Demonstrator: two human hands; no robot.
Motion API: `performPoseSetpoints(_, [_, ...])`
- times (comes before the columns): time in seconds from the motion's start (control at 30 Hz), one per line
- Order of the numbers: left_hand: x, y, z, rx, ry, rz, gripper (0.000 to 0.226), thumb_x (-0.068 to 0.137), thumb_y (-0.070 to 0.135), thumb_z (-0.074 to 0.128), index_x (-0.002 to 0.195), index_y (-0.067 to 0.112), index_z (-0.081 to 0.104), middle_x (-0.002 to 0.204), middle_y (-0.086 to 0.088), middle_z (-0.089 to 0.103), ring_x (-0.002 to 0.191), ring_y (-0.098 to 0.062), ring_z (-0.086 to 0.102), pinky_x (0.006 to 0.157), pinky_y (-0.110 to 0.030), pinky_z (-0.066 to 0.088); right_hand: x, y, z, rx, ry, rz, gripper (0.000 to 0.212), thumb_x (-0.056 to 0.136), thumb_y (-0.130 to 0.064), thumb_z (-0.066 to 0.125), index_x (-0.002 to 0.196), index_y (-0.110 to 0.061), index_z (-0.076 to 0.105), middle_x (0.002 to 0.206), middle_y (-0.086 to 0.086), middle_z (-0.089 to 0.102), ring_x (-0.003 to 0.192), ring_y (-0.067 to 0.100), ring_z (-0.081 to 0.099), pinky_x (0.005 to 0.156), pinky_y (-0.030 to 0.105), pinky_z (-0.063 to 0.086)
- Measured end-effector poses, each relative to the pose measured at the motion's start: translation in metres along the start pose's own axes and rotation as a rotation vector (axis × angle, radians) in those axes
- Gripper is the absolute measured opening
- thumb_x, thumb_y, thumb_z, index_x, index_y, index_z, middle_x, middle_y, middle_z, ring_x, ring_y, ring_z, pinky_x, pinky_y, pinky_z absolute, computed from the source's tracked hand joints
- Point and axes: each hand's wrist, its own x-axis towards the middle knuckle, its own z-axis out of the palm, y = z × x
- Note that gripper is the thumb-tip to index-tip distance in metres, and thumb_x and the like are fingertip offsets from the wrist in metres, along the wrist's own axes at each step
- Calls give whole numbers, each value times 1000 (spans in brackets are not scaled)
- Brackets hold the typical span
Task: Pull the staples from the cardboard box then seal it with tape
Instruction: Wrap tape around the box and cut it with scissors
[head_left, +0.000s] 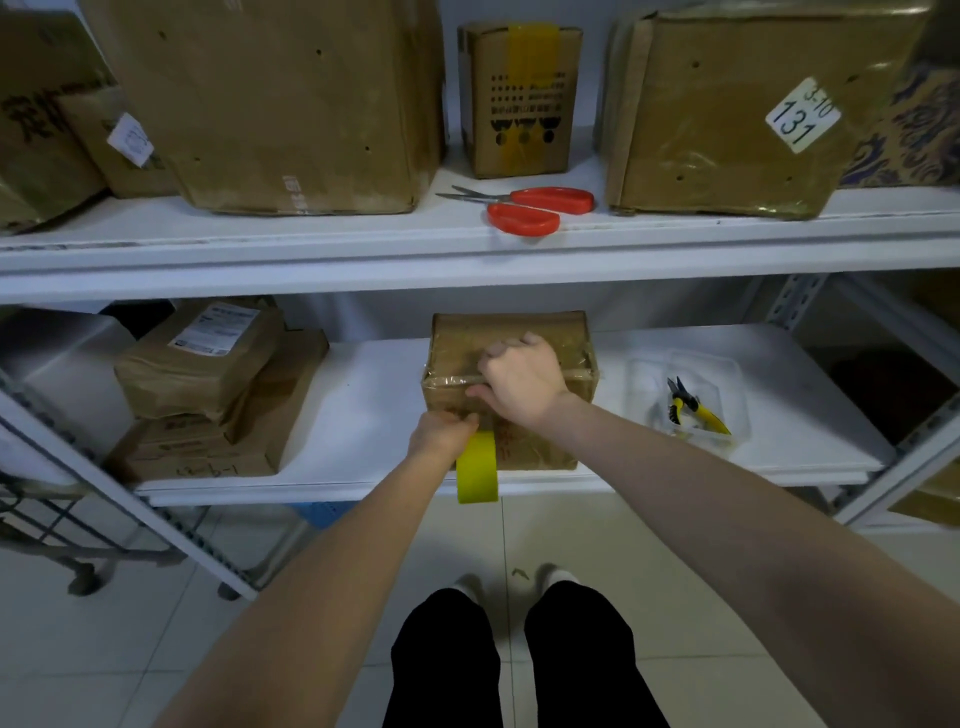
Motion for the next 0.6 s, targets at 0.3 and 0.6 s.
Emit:
performPoseSetpoints(0.3, [-3, 4, -1, -26, 33, 11, 37, 74, 31, 66, 102, 7, 67, 111, -19, 66, 102, -37, 62, 90, -46, 53, -11, 6, -36, 171, 167, -79, 23, 89, -19, 54, 108, -15, 66, 104, 4, 64, 97, 27, 63, 73, 35, 49])
performPoseSetpoints(0.6, [-13, 16, 2, -92, 69, -38, 32, 85, 30, 62, 109, 8, 60, 108, -19, 64, 100, -39, 62, 84, -40, 52, -13, 34, -149, 205, 759, 102, 20, 87, -12, 56, 104, -8, 65, 103, 9, 60, 95, 25, 56, 61, 32, 49])
